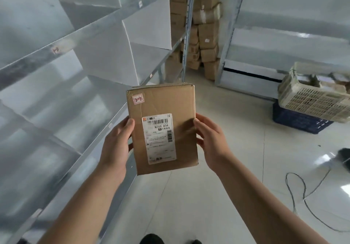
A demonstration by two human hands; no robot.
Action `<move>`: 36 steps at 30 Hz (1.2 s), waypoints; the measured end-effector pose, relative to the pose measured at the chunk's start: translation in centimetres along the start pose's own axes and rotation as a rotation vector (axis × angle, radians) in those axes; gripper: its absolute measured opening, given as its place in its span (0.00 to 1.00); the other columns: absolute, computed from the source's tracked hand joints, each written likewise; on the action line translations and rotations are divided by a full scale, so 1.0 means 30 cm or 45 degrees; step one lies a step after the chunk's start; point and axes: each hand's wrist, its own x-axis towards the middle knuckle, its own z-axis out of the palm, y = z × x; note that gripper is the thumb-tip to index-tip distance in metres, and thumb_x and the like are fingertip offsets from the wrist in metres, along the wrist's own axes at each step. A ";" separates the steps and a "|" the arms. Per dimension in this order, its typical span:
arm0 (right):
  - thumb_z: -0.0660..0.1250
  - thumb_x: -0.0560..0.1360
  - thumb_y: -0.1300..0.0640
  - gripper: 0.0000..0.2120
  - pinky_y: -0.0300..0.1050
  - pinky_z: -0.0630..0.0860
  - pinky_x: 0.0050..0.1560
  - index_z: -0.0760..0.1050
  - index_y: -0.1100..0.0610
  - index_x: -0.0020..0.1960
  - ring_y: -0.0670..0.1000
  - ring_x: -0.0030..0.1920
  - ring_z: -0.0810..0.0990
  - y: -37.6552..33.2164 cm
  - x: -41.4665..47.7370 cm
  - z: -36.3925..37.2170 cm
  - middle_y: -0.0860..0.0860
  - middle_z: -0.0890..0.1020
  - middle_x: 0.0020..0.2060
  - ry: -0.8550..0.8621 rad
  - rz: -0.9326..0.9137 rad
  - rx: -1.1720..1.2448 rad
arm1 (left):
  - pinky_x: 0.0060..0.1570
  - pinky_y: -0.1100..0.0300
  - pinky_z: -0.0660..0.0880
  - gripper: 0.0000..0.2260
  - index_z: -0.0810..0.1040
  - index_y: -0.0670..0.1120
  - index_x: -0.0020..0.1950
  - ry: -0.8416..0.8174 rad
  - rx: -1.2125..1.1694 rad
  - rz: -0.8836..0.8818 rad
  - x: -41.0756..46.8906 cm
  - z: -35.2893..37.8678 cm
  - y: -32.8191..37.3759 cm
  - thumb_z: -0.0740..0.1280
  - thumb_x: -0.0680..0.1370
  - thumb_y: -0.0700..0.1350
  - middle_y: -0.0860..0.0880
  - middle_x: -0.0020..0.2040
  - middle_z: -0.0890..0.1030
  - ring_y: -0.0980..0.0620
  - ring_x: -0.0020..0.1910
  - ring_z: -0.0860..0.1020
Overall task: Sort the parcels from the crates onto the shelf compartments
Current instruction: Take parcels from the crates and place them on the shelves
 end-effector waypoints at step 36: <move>0.85 0.63 0.66 0.47 0.57 0.86 0.55 0.68 0.48 0.76 0.54 0.62 0.85 0.242 0.827 0.399 0.50 0.86 0.62 -1.356 0.032 -0.527 | 0.51 0.53 0.83 0.32 0.78 0.55 0.63 1.186 0.044 -0.109 0.272 0.047 -0.275 0.83 0.63 0.36 0.53 0.54 0.87 0.54 0.55 0.85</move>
